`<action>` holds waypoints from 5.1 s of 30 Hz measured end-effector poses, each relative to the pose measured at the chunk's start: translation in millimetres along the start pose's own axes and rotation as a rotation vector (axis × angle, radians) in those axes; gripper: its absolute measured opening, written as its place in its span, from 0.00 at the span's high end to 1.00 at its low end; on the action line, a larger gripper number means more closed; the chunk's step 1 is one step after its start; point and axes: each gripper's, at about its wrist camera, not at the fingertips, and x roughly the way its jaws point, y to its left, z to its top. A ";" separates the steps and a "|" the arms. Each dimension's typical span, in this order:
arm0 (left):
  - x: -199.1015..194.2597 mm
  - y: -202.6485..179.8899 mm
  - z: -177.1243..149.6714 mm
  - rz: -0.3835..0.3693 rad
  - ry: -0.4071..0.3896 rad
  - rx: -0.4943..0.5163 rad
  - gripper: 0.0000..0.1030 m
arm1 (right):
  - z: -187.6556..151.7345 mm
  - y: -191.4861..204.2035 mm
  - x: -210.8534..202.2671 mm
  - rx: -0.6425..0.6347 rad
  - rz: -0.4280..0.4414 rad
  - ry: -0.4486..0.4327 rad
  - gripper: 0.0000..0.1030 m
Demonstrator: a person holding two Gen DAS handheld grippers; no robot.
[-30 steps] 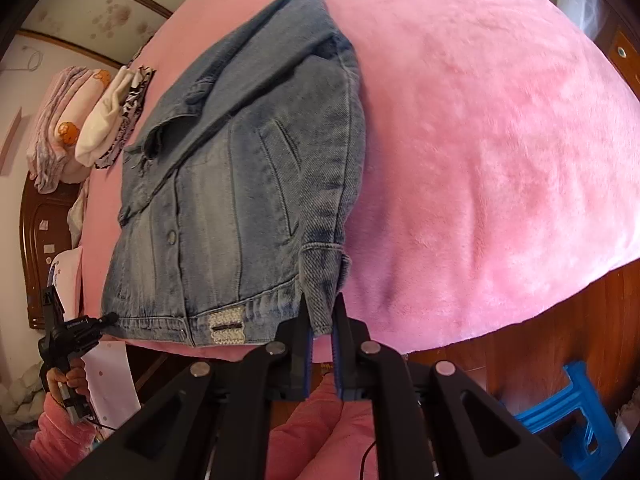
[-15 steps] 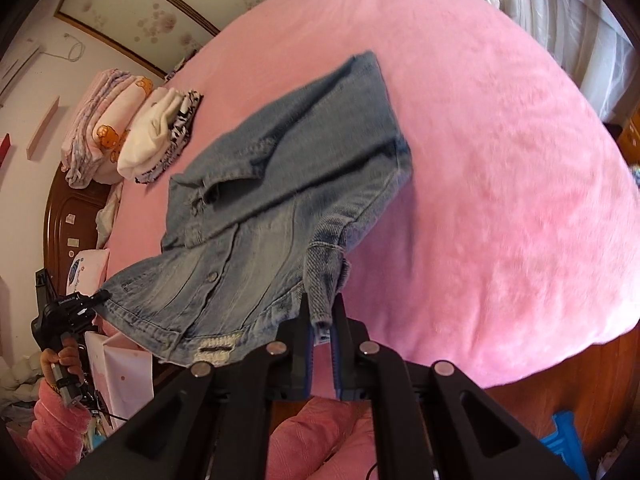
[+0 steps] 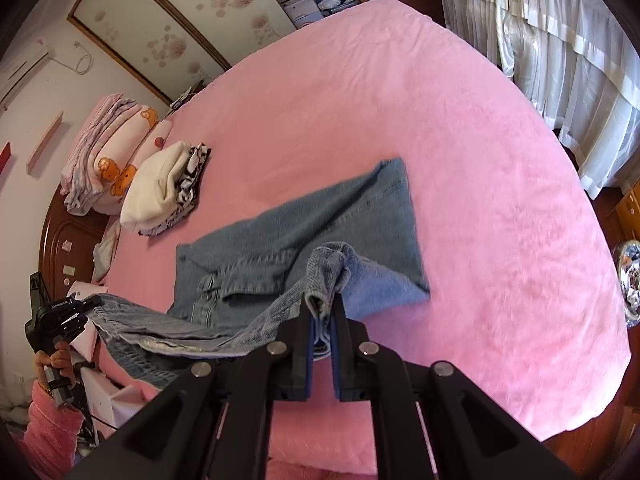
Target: Fold large clothes
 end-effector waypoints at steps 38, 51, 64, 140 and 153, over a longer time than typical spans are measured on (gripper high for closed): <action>292.2 -9.5 122.2 0.187 0.315 -0.013 0.80 | 158.3 -8.4 272.7 -0.062 -0.329 0.161 0.88; 219.8 -74.5 125.5 0.033 0.017 0.222 0.23 | 174.6 15.9 228.1 -0.030 -0.288 -0.012 0.52; 237.3 -105.8 56.9 -0.074 0.121 0.398 0.20 | 123.0 15.9 204.2 -0.048 -0.260 0.034 0.40; 278.3 -12.0 82.4 0.062 0.272 0.483 0.44 | 103.5 -88.4 235.0 0.002 -0.186 0.202 0.96; 292.3 11.5 110.3 0.021 0.348 0.457 0.50 | 106.5 -83.1 241.6 0.015 -0.213 0.214 0.96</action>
